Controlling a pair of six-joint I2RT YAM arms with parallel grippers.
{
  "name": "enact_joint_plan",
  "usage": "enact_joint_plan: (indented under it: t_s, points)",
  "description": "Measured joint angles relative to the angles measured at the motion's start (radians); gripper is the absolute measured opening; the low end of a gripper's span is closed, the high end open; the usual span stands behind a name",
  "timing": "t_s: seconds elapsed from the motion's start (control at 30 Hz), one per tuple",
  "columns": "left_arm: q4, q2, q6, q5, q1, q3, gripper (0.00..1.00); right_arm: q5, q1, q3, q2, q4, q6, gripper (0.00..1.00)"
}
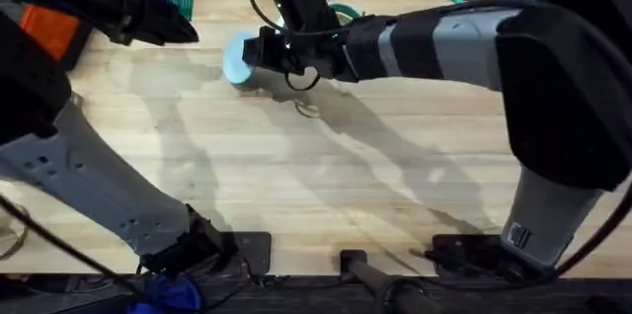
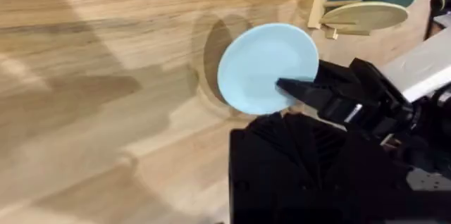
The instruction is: Pick up the plates from the table one by one and place each into a slot on the dish rack.
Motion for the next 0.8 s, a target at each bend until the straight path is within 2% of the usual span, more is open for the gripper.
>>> enact_joint_plan:
  t_s: [0.17, 0.53, 0.63, 0.8]
  points:
    - [0.000, -0.090, -0.044, -0.060, 0.000, 0.000, 0.040, 0.008, -0.004, 0.000, -0.023, -0.034, -0.037, 0.031]
    - [-0.004, -0.260, -0.173, -0.253, -0.004, 0.000, 0.041, 0.041, -0.006, 0.000, -0.136, -0.106, -0.154, 0.031]
    - [-0.004, -0.299, -0.206, -0.314, -0.019, 0.000, 0.041, 0.045, -0.006, 0.000, -0.152, -0.121, -0.188, 0.031]
    - [-0.005, -0.347, -0.254, -0.427, -0.079, 0.000, 0.041, 0.045, -0.009, 0.000, -0.167, -0.144, -0.259, 0.031]
